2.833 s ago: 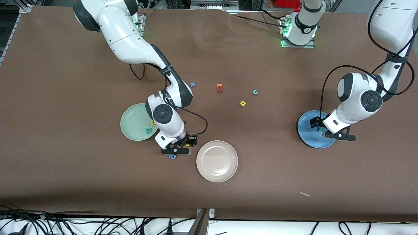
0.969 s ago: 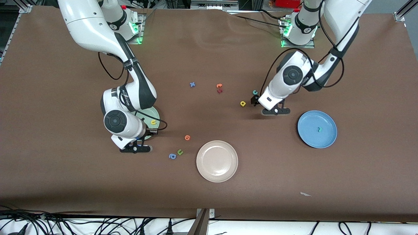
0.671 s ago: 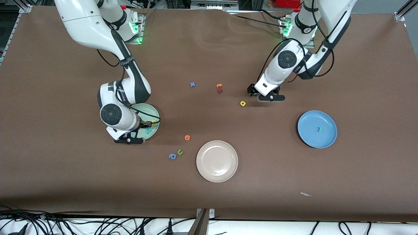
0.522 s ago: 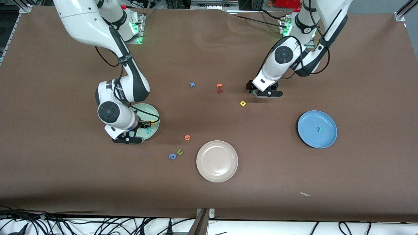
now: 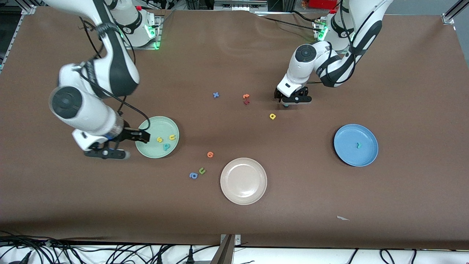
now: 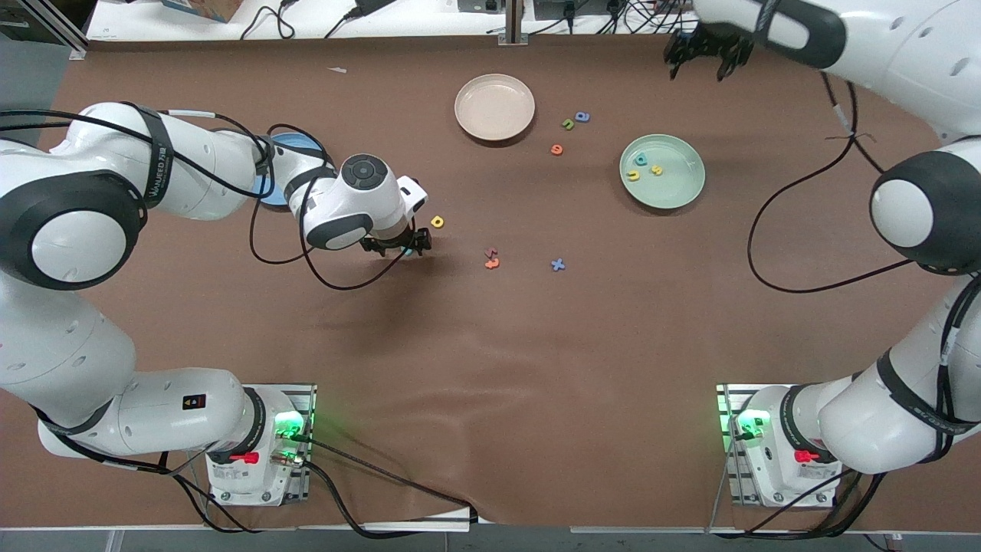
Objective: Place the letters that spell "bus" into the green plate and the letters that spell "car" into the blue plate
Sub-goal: 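Return the right arm to rest while the left gripper grasps the teal c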
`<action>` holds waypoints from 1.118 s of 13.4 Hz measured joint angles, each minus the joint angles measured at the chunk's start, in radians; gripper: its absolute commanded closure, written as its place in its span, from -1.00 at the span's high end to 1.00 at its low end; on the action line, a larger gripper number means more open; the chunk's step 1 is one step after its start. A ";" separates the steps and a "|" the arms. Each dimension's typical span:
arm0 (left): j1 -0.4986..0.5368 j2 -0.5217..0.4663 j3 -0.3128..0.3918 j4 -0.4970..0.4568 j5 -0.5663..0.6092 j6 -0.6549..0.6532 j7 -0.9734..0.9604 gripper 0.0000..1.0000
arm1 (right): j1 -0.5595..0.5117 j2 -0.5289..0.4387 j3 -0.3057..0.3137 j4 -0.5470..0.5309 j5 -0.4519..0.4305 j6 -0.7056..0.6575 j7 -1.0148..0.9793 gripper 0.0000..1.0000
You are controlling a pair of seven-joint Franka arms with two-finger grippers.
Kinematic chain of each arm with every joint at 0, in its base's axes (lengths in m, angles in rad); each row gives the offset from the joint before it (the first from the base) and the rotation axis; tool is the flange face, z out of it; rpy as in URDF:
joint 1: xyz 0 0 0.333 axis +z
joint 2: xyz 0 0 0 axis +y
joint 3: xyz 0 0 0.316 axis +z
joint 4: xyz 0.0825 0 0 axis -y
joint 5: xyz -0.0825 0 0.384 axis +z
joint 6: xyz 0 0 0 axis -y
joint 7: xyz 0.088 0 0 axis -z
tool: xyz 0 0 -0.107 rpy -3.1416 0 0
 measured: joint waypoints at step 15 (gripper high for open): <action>0.000 0.050 0.002 0.041 0.000 0.002 -0.021 -0.22 | -0.366 -0.318 0.204 -0.038 -0.029 -0.307 -0.133 1.00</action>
